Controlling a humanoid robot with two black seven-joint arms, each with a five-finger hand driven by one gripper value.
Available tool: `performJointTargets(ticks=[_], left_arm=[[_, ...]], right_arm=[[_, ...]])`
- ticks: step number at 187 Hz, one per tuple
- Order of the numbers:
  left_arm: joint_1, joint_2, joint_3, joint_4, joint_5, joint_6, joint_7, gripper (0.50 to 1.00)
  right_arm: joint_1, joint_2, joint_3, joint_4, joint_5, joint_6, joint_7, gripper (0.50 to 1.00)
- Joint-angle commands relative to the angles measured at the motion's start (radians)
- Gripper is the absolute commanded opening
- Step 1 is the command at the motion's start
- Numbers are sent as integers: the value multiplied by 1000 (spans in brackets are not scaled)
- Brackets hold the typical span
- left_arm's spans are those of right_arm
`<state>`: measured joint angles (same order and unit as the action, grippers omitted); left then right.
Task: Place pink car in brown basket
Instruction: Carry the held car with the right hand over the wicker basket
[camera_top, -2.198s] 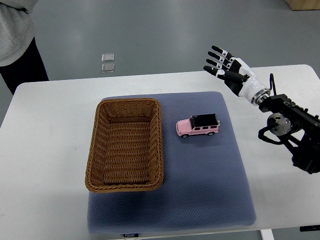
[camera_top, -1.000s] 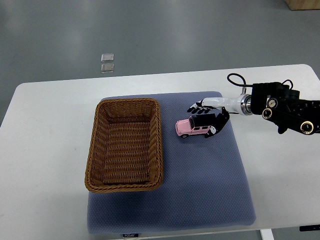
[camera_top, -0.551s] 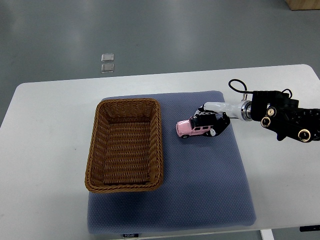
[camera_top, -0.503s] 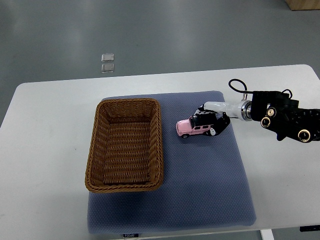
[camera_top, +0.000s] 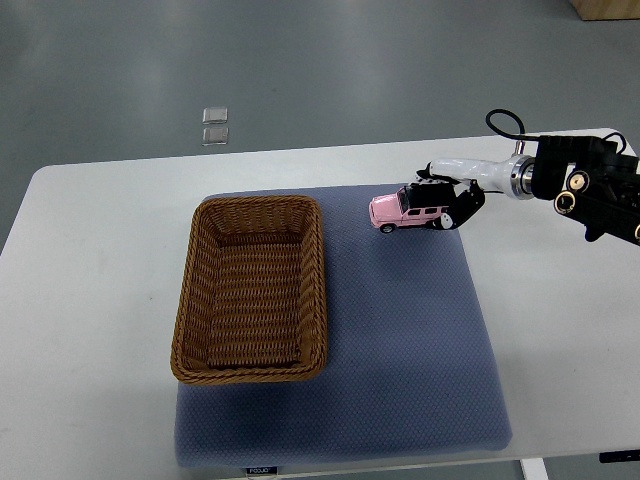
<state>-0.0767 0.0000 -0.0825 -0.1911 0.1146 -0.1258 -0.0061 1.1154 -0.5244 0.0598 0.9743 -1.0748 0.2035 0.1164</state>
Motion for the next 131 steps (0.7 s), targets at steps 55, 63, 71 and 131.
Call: performJointTargets(ticks=[55,63,71,131], left_arm=[[0,0,0,1,0,0,0,1000],[0,0,0,1,0,0,0,1000],[0,0,0,1,-1,0,0,1000],[0,0,1,1,-1,0,0,1000]], right_arm=[[93,64,-8,4,35,7,0,500],[98,73,-12,-2,35,7,0,500],[98,83,-21,-6,35,5,0,500],[112,164,-32,-22,36,-9,2,500]])
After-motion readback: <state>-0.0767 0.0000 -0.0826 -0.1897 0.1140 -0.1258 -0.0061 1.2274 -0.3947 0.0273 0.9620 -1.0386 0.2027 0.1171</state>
